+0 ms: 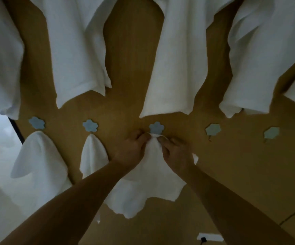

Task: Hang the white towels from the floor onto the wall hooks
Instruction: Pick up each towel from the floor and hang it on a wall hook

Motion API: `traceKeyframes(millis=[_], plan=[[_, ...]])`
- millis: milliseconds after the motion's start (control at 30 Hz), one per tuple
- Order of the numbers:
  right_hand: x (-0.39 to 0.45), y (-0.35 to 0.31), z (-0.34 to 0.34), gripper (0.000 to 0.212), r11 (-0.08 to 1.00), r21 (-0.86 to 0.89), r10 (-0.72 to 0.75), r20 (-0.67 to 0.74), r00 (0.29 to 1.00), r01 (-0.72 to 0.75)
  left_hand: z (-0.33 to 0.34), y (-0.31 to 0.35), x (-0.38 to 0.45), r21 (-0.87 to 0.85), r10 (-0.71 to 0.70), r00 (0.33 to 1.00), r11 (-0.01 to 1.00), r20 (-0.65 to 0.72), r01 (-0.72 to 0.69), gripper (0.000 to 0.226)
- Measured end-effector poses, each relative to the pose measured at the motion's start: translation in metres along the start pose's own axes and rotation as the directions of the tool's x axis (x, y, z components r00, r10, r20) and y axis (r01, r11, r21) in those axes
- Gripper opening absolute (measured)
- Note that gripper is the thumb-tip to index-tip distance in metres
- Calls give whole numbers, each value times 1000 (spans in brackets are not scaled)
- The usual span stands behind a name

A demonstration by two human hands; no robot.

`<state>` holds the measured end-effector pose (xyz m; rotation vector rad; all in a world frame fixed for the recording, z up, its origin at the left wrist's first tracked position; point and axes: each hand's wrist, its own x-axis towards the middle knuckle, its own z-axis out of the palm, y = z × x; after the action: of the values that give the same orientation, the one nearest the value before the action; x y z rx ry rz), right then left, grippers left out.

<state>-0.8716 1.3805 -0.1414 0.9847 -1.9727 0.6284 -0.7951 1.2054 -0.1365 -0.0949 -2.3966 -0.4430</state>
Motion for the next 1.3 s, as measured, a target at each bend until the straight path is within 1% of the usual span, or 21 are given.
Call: traceKeyframes(millis=[33,100,167,233,333,367,400,500,533,567,667,767,800,867,967,1033,1067,1133,1200,1233,1300], plan=[[-10,-4,8,26,992,101,76,-19,997,-73,10,3,-7,-74,-80,997,994,-19,78,27],[-26,-18,20,32,894,345,291,42,956,-288,29,15,-16,-225,-235,970,950,-54,218,25],[-35,-34,27,45,782,436,431,137,892,-445,41,28,-19,-338,-340,936,895,-93,292,24],[-39,-45,27,49,708,508,449,212,868,-490,45,39,-20,-384,-413,903,858,-118,342,26],[-45,-43,21,51,576,639,391,332,858,-510,44,50,-25,-472,-487,866,793,-114,385,26],[-50,-39,21,50,582,643,368,338,866,-498,46,54,-28,-512,-514,854,757,-83,406,26],[-55,-37,21,49,621,623,351,322,879,-476,48,57,-32,-535,-543,838,723,-51,436,26],[-75,-35,24,45,757,484,365,244,898,-439,57,61,-50,-477,-632,775,684,-12,551,26],[-80,-35,25,43,794,420,383,217,898,-440,59,61,-57,-421,-633,774,706,-15,569,26],[-84,-36,26,42,823,358,398,193,897,-442,60,61,-65,-345,-604,797,752,-20,562,26],[-91,-34,26,43,881,186,411,157,898,-436,60,61,-83,-53,-443,896,896,-18,441,28],[-91,-34,21,43,914,45,391,170,904,-404,57,60,-84,100,-400,916,911,-21,400,28],[-91,-35,20,44,920,36,375,208,904,-390,56,59,-82,116,-392,920,913,-20,392,27],[-90,-38,20,47,908,136,338,318,886,-396,52,54,-78,120,-372,928,922,8,368,26],[-91,-42,16,47,796,327,374,396,839,-509,44,44,-77,74,-384,922,922,47,380,19],[-94,-48,13,40,737,353,436,404,804,-577,44,39,-79,76,-394,908,919,140,387,17],[-94,-52,11,39,716,355,462,404,789,-601,45,38,-79,93,-397,893,918,211,386,21],[-94,-58,8,42,694,305,488,467,737,-652,45,36,-79,136,-382,865,924,324,357,35],[-95,-63,4,47,714,180,502,542,674,-677,40,32,-79,169,-344,861,939,376,301,49],[-98,-66,2,48,711,121,523,567,637,-692,37,29,-81,176,-322,870,945,373,275,53],[-105,-74,-6,50,649,55,590,592,548,-759,33,24,-87,120,-262,908,964,327,235,50]])
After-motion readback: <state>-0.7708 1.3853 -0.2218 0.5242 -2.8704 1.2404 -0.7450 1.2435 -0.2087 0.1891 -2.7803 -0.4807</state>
